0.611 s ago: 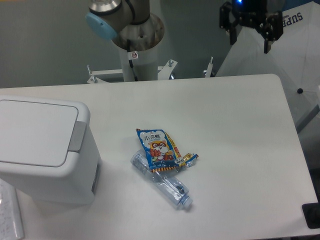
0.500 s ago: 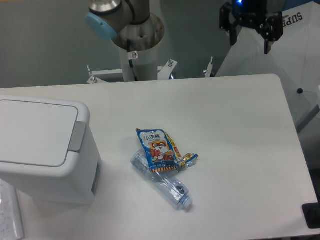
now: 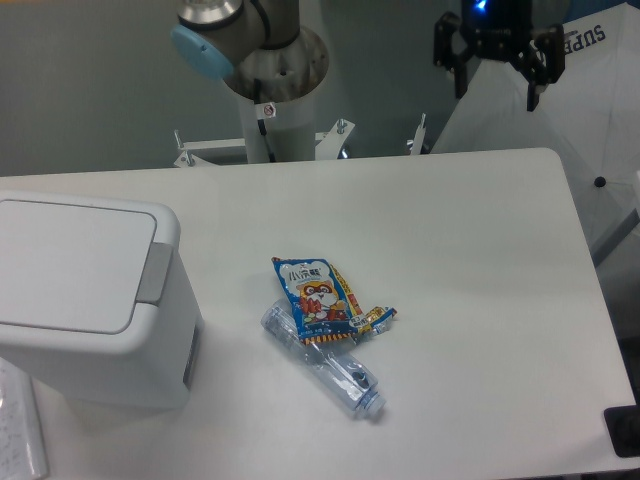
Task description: Open the trash can
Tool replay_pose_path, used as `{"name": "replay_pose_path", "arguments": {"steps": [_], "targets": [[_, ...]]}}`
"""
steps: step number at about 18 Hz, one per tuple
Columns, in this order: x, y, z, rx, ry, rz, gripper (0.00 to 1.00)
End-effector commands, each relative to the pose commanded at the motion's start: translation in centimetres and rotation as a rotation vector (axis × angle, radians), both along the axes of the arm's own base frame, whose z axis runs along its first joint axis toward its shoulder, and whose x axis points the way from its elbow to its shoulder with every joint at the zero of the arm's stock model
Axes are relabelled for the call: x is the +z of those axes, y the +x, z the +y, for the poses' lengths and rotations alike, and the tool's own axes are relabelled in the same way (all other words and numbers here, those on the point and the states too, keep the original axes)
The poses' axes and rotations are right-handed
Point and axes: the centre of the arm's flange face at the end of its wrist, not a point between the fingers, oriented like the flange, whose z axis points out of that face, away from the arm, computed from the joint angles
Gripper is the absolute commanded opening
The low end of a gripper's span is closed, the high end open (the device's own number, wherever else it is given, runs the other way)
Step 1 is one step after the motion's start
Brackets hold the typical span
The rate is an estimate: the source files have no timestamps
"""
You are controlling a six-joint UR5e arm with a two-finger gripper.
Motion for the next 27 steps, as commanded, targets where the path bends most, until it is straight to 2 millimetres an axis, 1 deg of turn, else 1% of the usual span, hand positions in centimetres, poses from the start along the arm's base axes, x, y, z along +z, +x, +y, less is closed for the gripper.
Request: {"name": "replay_pose_path", "arguments": {"steps": [2, 4, 5, 7, 9, 12, 14, 15, 16, 18, 20, 22, 23, 24, 27], "targets": [[-0.5, 0.2, 0.2, 0.009, 0.013, -0.017, 1.0], [-1.0, 0.5, 0.5, 0.077, 0.066, -0.055, 1.0], [-0.9, 0.8, 0.9, 0.121, 0.099, -0.076, 1.0], [-0.7, 1.9, 2.9, 0.183, 0.185, -0.135, 1.0], [-0.3, 2.5, 4.0, 0.25, 0.254, -0.177, 1.0], [-0.5, 4.3, 6.7, 0.327, 0.318, -0.268, 1.0], [-1.2, 5.6, 9.1, 0.385, 0.335, -0.334, 1.0], [-1.2, 6.6, 10.5, 0.392, 0.343, -0.347, 1.0], [-1.5, 7.0, 11.7, 0.407, 0.352, -0.359, 1.0], [-1.3, 8.2, 13.5, 0.437, 0.387, -0.371, 1.0], [-1.4, 9.5, 15.9, 0.453, 0.429, -0.38, 1.0], [-2.9, 10.5, 18.5, 0.483, 0.435, -0.423, 1.0], [-3.3, 10.9, 19.7, 0.496, 0.443, -0.436, 1.0], [-3.7, 11.1, 20.5, 0.518, 0.452, -0.45, 1.0], [-3.0, 12.1, 22.2, 0.566, 0.537, -0.466, 1.0]]}}
